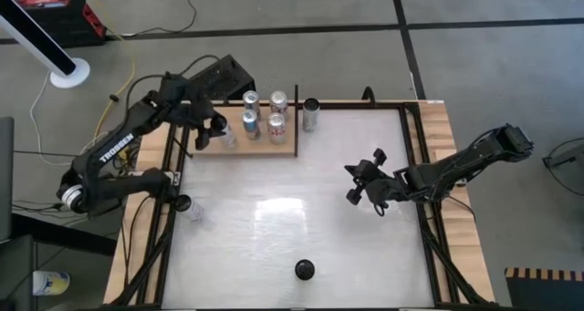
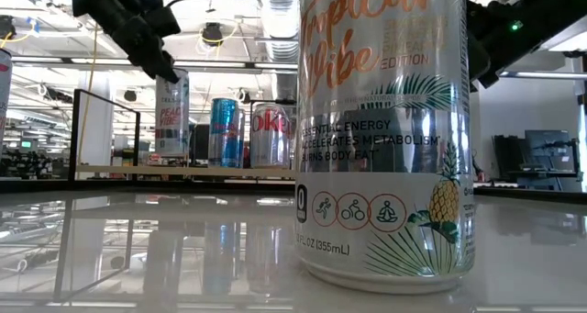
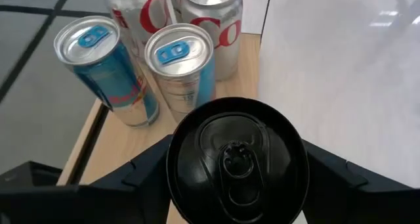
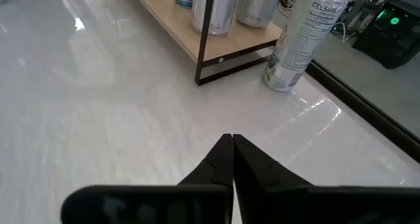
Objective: Place canned beverage on shelf
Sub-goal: Put the right white-pink soda can on the shelf
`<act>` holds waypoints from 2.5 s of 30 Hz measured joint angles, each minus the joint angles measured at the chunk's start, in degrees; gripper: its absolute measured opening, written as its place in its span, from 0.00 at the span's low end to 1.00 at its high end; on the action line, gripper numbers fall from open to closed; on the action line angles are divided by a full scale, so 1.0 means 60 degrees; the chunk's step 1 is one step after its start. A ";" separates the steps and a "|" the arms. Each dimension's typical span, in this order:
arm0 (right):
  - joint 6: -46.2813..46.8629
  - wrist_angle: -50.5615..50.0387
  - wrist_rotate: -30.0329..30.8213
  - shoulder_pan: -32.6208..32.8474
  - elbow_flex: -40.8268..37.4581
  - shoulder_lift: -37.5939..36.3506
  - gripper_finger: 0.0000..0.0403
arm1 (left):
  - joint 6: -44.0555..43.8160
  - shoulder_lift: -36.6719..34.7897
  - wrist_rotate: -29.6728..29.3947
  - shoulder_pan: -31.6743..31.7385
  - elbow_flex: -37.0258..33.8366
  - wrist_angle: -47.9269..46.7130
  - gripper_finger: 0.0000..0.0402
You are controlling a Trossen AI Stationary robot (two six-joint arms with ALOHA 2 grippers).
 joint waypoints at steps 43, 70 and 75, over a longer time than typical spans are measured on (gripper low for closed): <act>0.0004 0.0004 -0.0036 0.0000 0.0000 0.0009 0.08 | -0.0507 0.0093 0.0143 0.0402 0.0711 0.0067 0.93; 0.0000 0.0182 -0.0036 -0.0002 0.0004 0.0011 0.07 | -0.2317 -0.0235 -0.6233 -0.6650 0.0634 -0.1587 0.05; 0.0001 0.0182 -0.0036 0.0000 0.0004 0.0011 0.07 | -0.2166 0.0200 -0.6836 -0.6654 0.0634 -0.1732 0.01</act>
